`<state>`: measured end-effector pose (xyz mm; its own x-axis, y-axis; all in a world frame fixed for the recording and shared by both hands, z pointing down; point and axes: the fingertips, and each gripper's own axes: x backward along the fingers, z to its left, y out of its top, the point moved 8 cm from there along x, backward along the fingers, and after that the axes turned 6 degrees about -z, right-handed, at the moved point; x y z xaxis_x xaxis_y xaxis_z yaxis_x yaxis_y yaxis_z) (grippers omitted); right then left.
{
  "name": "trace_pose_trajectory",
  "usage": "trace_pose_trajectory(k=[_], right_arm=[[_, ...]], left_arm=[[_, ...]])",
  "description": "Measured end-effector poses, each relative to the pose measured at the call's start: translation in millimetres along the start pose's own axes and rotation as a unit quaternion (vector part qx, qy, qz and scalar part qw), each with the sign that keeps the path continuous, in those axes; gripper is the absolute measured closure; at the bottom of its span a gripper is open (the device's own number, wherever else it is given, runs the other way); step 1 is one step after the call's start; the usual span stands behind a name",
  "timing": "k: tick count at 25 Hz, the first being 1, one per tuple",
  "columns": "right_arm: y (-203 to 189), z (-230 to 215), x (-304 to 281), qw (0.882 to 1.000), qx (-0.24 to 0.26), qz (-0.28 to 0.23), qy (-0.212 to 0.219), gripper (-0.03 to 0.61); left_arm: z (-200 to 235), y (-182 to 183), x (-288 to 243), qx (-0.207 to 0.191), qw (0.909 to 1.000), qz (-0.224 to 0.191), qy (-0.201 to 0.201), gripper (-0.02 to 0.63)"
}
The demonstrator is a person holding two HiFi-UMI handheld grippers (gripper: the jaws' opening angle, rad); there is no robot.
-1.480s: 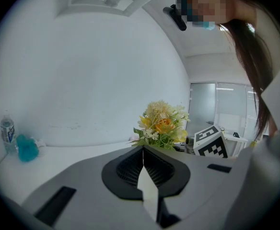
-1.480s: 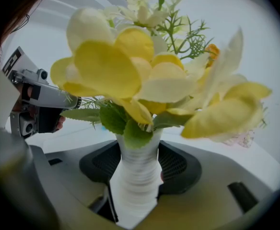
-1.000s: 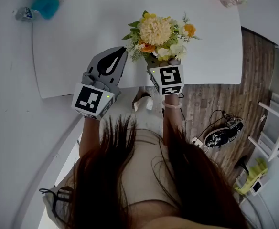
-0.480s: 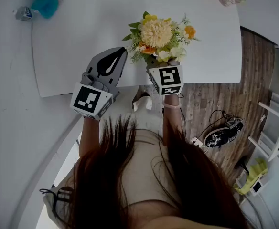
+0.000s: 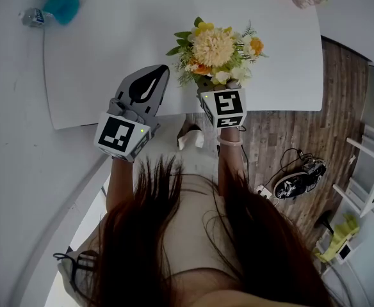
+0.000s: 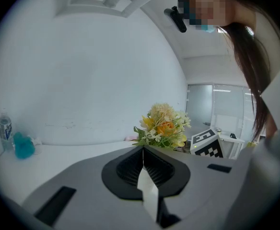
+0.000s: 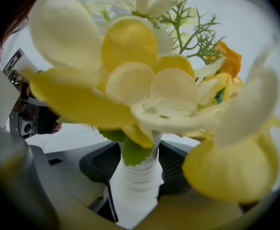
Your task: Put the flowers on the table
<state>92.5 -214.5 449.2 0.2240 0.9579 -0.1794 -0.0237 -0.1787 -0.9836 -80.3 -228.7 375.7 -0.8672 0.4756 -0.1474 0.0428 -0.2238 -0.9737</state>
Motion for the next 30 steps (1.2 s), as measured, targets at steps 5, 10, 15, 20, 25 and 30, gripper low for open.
trace_pose_trajectory(k=[5,10,15,20,25,30], right_arm=[[-1.5,0.2,2.7,1.0,-0.002,-0.003,-0.001,0.322],[-1.2,-0.5,5.0,1.0,-0.002,-0.004,-0.002,0.322],[-0.8,-0.5,5.3,1.0,-0.005,0.002,-0.003,0.322],[-2.1,1.0,7.6,1.0,-0.004,0.0,-0.004,0.322],[-4.9,2.2,9.8,1.0,-0.007,0.011,-0.004,0.322],[-7.5,3.9,11.8,1.0,-0.01,0.015,-0.002,0.322]], left_arm=[[-1.5,-1.1,2.8,-0.001,1.0,-0.001,0.003,0.61],[-3.7,-0.6,3.3,0.0,1.0,0.0,0.004,0.609],[-5.2,0.8,2.7,-0.001,1.0,-0.003,0.001,0.609],[-7.0,0.4,6.3,-0.002,1.0,-0.003,0.004,0.609],[-9.6,0.7,8.4,-0.002,1.0,-0.005,0.005,0.61],[-11.3,-0.2,11.1,-0.002,1.0,-0.006,0.006,0.609]])
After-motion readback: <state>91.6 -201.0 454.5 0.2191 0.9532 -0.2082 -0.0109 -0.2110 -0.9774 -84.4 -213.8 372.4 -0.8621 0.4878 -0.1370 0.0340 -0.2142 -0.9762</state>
